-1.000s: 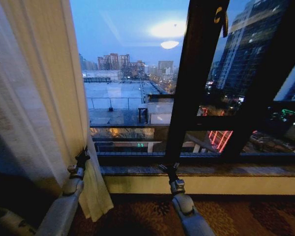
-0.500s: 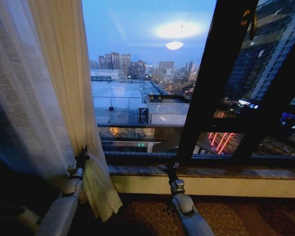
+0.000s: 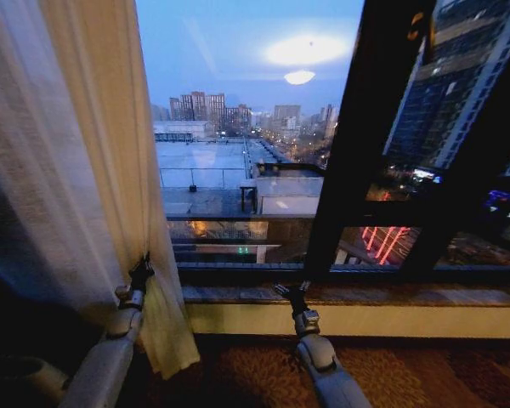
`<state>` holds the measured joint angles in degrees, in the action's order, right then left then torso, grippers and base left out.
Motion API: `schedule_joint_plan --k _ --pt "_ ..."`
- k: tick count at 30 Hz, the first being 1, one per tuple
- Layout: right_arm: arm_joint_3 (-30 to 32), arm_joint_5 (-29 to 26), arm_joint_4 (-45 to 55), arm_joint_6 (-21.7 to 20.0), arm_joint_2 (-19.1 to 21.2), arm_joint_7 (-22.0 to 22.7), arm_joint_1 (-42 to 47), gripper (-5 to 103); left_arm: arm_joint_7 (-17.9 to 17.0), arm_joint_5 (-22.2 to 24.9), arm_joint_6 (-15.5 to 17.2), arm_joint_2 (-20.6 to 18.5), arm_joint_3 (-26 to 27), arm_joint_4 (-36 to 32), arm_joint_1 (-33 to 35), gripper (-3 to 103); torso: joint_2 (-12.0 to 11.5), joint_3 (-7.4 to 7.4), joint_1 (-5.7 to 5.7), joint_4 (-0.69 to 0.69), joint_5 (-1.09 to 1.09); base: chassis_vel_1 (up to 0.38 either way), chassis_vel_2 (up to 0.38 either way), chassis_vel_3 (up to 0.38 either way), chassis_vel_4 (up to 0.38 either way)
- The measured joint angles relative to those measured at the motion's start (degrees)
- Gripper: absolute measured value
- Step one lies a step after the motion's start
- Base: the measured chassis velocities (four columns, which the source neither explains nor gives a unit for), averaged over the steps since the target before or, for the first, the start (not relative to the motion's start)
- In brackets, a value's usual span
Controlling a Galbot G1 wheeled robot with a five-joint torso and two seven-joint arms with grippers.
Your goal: Open the curtains by pulling them apart, changing their state from closed to fully open.
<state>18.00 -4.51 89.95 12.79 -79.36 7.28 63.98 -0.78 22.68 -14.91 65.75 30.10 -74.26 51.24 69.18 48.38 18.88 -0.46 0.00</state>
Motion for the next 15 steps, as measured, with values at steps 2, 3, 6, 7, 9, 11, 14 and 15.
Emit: schedule_joint_plan --k 2,3,6,7,9,11,14,15 --pt "0.0 0.0 0.0 0.0 0.0 0.0 0.0 100 0.0 0.0 0.0 0.0 0.0 0.1 -0.1 0 0.0 0.0 0.0 -0.01 0.01 0.147 0.16 -0.156 -0.151" --pt "0.0 0.0 0.0 0.0 0.0 0.0 0.0 100 0.0 0.0 0.0 0.0 0.0 0.1 -0.1 0 0.0 0.0 0.0 -0.01 0.01 0.111 0.148 -0.167 -0.15" --pt "0.0 0.0 0.0 0.0 0.0 0.0 0.0 100 0.0 0.0 -0.2 -0.1 0.1 0.2 -0.2 0 0.0 -0.01 0.0 0.01 -0.04 0.083 0.088 -0.101 -0.088" --pt "0.0 0.0 0.0 0.0 0.0 0.0 0.0 100 0.0 0.0 -0.2 -0.1 0.1 0.2 -0.2 0 0.0 -0.01 0.0 0.01 -0.04 0.069 0.075 -0.068 -0.069" --pt "0.0 0.0 0.0 0.0 0.0 0.0 0.0 100 0.0 0.0 -0.2 -0.2 0.1 0.4 -0.2 0 0.0 0.0 0.0 0.02 -0.01 0.034 0.037 -0.034 -0.02" --pt "0.0 0.0 0.0 0.0 0.0 0.0 0.0 100 0.0 0.0 -0.2 -0.2 0.1 0.5 -0.3 0 0.0 0.0 0.0 0.02 -0.01 0.0 0.0 0.0 0.0" --pt "0.0 0.0 0.0 0.0 0.0 0.0 0.0 100 0.0 0.0 -0.2 -0.2 0.0 0.5 -0.3 0 0.0 0.0 0.0 -0.01 0.0 0.0 0.0 0.0 0.0" --pt "0.0 0.0 0.0 0.0 0.0 0.0 0.0 100 0.0 0.0 -0.2 -0.2 0.0 0.5 -0.3 0 0.0 0.0 0.0 -0.01 0.0 0.0 0.0 0.0 0.0"
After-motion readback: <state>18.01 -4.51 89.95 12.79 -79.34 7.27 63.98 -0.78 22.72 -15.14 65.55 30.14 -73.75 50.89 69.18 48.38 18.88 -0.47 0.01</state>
